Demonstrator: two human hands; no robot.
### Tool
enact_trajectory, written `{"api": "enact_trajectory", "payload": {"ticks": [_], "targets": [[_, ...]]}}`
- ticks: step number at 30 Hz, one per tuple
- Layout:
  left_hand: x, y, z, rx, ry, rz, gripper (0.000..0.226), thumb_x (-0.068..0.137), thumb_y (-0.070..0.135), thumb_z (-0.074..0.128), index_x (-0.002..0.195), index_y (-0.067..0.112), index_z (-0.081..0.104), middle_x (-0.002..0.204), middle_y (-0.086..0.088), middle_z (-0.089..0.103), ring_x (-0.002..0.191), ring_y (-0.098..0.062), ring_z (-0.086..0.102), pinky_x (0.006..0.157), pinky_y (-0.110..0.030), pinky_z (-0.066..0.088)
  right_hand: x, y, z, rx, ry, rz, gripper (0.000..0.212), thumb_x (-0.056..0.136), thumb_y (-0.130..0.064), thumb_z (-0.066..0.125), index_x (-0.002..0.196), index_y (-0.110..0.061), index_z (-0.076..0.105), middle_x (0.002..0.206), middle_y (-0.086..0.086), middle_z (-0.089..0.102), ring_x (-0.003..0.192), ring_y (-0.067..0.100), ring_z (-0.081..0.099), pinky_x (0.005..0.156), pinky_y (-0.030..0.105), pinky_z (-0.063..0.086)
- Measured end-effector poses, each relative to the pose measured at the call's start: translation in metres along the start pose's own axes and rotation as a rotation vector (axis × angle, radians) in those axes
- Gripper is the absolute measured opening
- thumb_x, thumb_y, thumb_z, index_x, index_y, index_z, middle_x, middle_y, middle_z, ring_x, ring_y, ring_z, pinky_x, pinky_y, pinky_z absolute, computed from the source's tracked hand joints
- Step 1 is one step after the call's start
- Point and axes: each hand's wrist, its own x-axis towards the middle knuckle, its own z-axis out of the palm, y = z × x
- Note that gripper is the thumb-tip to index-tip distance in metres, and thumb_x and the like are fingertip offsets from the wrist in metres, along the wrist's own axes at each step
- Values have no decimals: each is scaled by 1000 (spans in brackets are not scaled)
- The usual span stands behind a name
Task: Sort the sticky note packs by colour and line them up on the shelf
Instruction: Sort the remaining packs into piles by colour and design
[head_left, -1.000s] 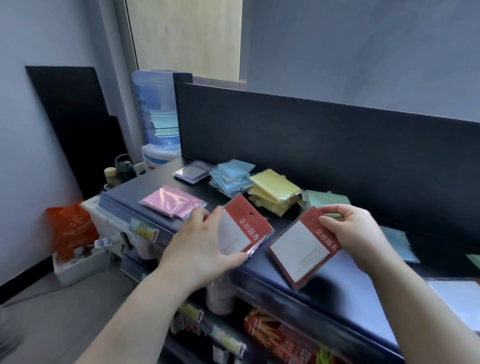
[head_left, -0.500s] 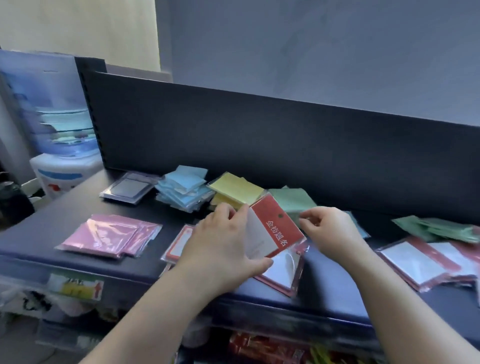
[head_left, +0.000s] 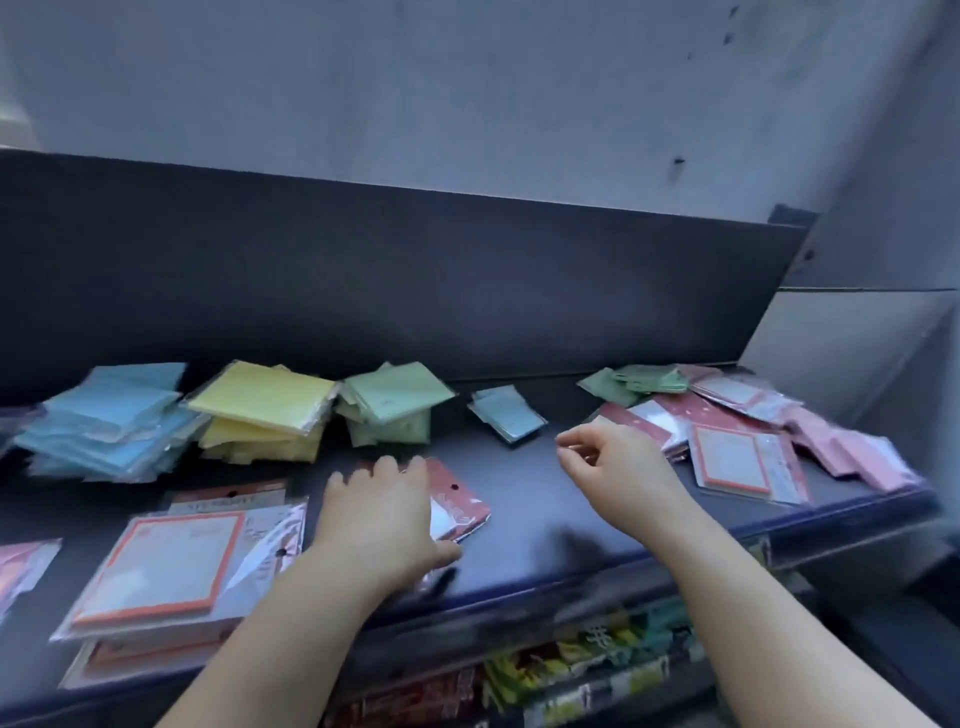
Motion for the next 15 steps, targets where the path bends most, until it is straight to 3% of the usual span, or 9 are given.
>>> {"api": "enact_trajectory", "payload": {"ticks": [4, 11, 15], "targets": [[9, 24, 1, -17, 44, 50, 80, 77, 73, 51, 138, 25, 33, 136, 1, 41, 129, -22, 38, 106, -41, 28, 0, 26, -9, 11, 10, 1, 23, 90, -27, 57, 110, -24, 68, 95, -9, 70, 85, 6, 61, 78, 23, 46], [25, 103, 4, -58, 79, 132, 84, 84, 69, 47, 150, 26, 19, 153, 2, 27, 140, -20, 28, 114, -40, 24, 5, 89, -41, 31, 10, -9, 35, 89, -28, 60, 123, -22, 62, 114, -3, 66, 103, 9, 59, 92, 26, 45], [44, 159, 6, -71, 100, 150, 82, 82, 70, 49, 149, 29, 24, 144, 6, 37, 133, -18, 36, 110, -38, 32, 19, 141, -63, 37, 3, -51, 35, 90, -29, 58, 124, -22, 61, 119, -5, 65, 110, 10, 57, 95, 27, 44]]}}
